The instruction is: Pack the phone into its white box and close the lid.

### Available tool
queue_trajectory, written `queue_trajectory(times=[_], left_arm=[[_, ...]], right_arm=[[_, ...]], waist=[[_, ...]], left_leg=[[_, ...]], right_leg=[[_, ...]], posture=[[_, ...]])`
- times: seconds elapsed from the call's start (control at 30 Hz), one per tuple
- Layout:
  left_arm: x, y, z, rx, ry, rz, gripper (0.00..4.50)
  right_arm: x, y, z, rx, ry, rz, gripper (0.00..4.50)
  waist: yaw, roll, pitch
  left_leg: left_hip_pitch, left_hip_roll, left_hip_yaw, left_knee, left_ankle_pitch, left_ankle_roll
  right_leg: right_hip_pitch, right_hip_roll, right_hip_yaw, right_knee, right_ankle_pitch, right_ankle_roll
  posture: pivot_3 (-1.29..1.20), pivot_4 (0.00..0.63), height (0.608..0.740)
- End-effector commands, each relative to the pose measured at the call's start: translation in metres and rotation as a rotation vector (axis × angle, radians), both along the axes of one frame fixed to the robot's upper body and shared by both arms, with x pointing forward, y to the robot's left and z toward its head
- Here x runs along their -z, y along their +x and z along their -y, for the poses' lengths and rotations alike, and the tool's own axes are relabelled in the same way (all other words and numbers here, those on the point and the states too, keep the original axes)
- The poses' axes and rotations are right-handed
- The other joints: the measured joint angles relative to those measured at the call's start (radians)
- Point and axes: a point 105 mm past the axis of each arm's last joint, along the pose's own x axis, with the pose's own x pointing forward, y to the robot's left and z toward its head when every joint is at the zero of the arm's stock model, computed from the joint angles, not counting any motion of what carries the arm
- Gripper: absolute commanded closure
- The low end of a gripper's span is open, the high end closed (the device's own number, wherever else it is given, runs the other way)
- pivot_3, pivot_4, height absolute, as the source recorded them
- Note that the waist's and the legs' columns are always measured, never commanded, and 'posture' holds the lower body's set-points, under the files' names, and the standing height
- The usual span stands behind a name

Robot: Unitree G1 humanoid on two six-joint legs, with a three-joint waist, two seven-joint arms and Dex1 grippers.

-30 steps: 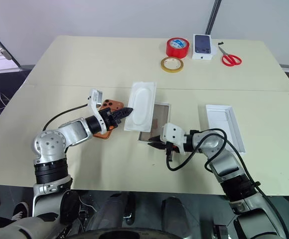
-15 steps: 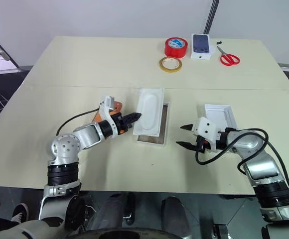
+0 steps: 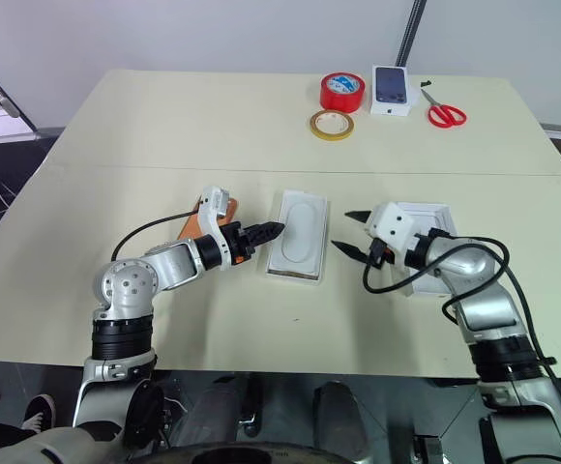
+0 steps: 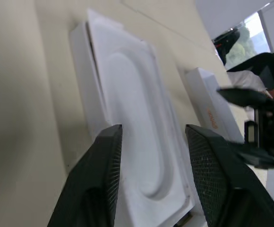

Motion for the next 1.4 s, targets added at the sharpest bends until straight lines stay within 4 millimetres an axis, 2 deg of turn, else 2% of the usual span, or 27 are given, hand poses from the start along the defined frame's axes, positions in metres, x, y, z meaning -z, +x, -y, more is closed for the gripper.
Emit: queue_trajectory(times=[0.03,0.17,0.2,0.33,0.43,0.53,0.67,0.77,0.97,1.1,1.3,1.4], left_arm=[[-0.023,-0.002,-0.004,0.020,0.014,0.124,2.10],[-0.036,-0.001,-0.020,-0.027,0.110,0.309,2.10],[-0.041,0.000,-0.027,-0.059,0.114,0.366,2.10],[-0.041,-0.001,-0.058,-0.109,0.234,0.534,2.10],[-0.030,-0.005,-0.083,-0.110,0.319,0.568,2.10],[-0.022,-0.005,-0.103,-0.130,0.380,0.565,2.10],[-0.022,-0.002,-0.108,-0.170,0.390,0.577,2.10],[-0.024,-0.001,-0.103,-0.177,0.383,0.599,2.10],[-0.022,0.001,-0.105,-0.204,0.393,0.606,2.10],[-0.021,0.004,-0.109,-0.222,0.385,0.584,2.10],[-0.016,0.008,-0.120,-0.239,0.321,0.450,2.10],[-0.028,0.013,-0.145,-0.254,0.237,0.365,2.10]], right_arm=[[-0.014,0.008,-0.016,-0.006,0.084,0.042,2.37],[-0.009,0.020,-0.037,0.015,0.063,0.085,4.40],[-0.005,0.022,-0.043,0.007,0.053,0.090,4.46],[0.012,0.020,-0.062,-0.050,-0.044,0.097,4.46],[0.020,0.017,-0.068,-0.092,-0.087,0.076,4.46],[0.037,0.010,-0.064,-0.177,-0.315,0.082,4.46],[0.041,-0.008,-0.069,-0.280,-0.327,-0.025,4.46],[0.041,-0.028,-0.075,-0.385,-0.329,-0.103,4.46],[0.038,-0.035,-0.081,-0.437,-0.325,-0.118,4.46],[0.033,-0.023,-0.079,-0.388,-0.327,-0.068,4.46],[0.006,-0.003,-0.081,-0.306,-0.232,0.043,4.46],[-0.021,0.014,-0.096,-0.234,-0.100,0.099,4.46]], waist=[[0.000,0.000,0.000],[-0.002,0.000,0.000],[-0.003,0.000,0.000],[-0.005,0.000,0.000],[-0.007,0.001,0.000],[-0.005,0.001,0.000],[-0.001,0.000,0.000],[-0.002,0.000,0.000],[-0.005,0.000,0.000],[-0.006,0.000,0.000],[-0.009,0.000,0.000],[-0.015,-0.002,0.001]], left_leg=[[0.000,0.000,0.000,0.000,0.000,0.000],[0.000,0.000,0.000,0.000,0.000,-0.001],[0.000,0.000,0.000,0.000,0.000,-0.001],[0.000,0.000,0.000,-0.001,0.001,-0.002],[0.000,0.000,0.001,-0.003,0.001,-0.002],[0.000,0.000,0.001,-0.003,0.000,0.000],[-0.001,0.000,0.000,-0.002,-0.003,0.004],[-0.001,0.000,0.000,-0.003,-0.003,0.004],[-0.001,0.000,0.000,-0.003,-0.003,0.005],[-0.001,0.000,0.000,-0.003,-0.003,0.005],[-0.001,0.000,0.000,-0.003,-0.003,0.005],[-0.001,0.001,-0.001,-0.003,-0.003,0.005]], right_leg=[[0.000,0.000,0.000,0.000,0.000,0.000],[-0.001,0.000,0.000,0.000,0.000,0.000],[-0.001,0.000,0.000,0.000,0.000,0.000],[-0.002,0.000,0.000,0.000,0.000,0.000],[-0.003,0.000,0.000,0.000,0.000,0.000],[-0.003,-0.001,0.001,0.000,0.000,-0.001],[-0.003,-0.003,0.000,0.000,0.000,-0.001],[-0.003,-0.003,0.001,0.000,0.000,-0.001],[-0.003,-0.003,0.001,0.000,0.000,-0.001],[-0.004,-0.003,0.001,0.000,0.000,-0.001],[-0.004,-0.003,0.000,0.000,0.000,-0.001],[-0.004,-0.002,0.000,0.001,0.000,-0.001]], posture=[[0.00,0.150,0.728],[0.00,0.150,0.728],[0.00,0.150,0.728],[0.00,0.150,0.728],[0.00,0.150,0.728],[0.00,0.150,0.728],[0.00,0.150,0.728],[0.00,0.150,0.728],[0.00,0.150,0.728],[0.00,0.150,0.728],[0.00,0.150,0.728],[0.00,0.150,0.728]])
